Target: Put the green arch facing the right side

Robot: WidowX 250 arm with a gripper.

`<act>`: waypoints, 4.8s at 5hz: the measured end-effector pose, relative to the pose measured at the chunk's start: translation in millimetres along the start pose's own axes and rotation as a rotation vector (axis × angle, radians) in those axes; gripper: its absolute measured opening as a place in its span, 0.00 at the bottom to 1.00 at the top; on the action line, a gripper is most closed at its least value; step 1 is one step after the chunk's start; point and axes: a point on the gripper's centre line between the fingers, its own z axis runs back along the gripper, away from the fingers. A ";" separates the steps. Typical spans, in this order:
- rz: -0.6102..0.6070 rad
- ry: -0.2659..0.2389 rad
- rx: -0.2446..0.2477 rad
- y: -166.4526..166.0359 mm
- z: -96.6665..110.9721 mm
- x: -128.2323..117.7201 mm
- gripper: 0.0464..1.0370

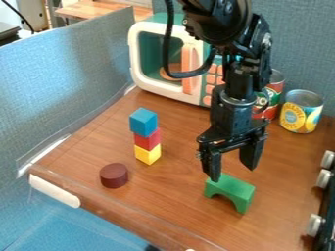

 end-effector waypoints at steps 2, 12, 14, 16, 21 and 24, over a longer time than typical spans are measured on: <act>0.243 0.038 -0.025 3.2 -12.7 1.2 0.96; -0.565 0.251 0.046 14.3 -11.6 39.9 0.55; -1.084 0.111 0.070 -14.4 -26.4 25.7 0.55; -1.459 0.036 -0.031 -17.1 -25.6 15.4 0.55; -0.973 -0.042 0.027 -12.7 -41.5 18.9 0.55; -1.100 -0.012 0.091 -10.8 -43.9 24.5 0.55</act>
